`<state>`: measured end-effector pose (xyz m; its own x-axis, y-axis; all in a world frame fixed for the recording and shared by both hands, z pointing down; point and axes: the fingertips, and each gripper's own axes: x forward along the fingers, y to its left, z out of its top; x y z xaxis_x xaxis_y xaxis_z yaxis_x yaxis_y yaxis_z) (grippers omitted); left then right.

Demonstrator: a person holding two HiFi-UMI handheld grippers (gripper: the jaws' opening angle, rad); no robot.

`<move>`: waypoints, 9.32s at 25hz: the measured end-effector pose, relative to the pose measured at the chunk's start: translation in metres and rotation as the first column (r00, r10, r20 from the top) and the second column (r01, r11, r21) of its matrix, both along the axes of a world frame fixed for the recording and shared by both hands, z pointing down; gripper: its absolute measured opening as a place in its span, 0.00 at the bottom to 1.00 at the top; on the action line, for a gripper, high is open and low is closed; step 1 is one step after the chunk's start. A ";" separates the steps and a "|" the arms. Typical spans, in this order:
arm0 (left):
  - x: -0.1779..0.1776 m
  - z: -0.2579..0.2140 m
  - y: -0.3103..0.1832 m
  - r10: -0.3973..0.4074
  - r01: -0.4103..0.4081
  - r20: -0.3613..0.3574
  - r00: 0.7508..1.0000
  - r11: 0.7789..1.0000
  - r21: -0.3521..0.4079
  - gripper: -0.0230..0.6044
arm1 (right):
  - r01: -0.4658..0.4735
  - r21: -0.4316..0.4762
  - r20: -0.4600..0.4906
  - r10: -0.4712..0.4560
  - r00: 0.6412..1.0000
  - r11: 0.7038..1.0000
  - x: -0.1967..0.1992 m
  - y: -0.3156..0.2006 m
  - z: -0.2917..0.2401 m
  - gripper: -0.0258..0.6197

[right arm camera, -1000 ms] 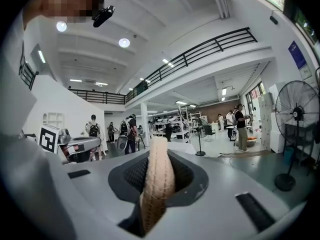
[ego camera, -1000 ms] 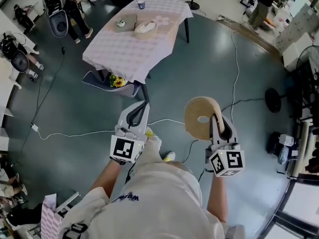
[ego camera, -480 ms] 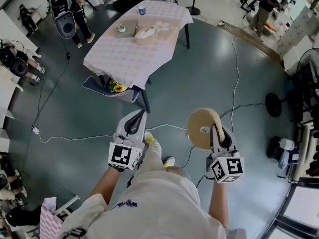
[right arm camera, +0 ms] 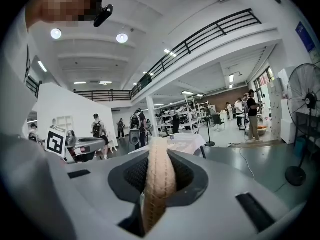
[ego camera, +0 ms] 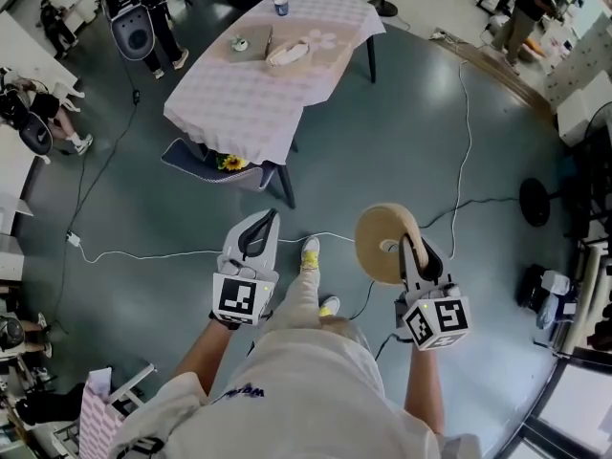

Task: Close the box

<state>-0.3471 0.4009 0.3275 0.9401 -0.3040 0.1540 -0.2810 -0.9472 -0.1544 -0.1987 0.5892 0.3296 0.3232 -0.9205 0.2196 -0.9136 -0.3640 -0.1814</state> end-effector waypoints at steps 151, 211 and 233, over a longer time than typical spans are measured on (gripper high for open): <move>0.314 0.240 -0.617 -0.651 0.688 0.223 0.726 0.677 -0.261 0.04 | 0.283 0.136 0.631 -0.303 0.714 0.949 0.359 -0.803 0.221 0.13; 0.324 0.273 -0.603 -0.617 0.693 0.325 0.716 0.684 -0.228 0.04 | 0.498 -0.392 0.113 -0.497 0.860 0.773 0.385 -0.798 0.300 0.27; 0.327 0.281 -0.594 -0.615 0.693 0.326 0.718 0.679 -0.243 0.04 | 0.476 -0.443 0.035 -0.516 0.856 0.760 0.394 -0.803 0.317 0.29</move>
<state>-0.0199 -0.1933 0.6084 0.4532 -0.7232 0.5211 -0.8465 -0.5323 -0.0026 0.1956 -0.2139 0.6462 -0.1173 -0.7791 0.6158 -0.9918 0.1233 -0.0330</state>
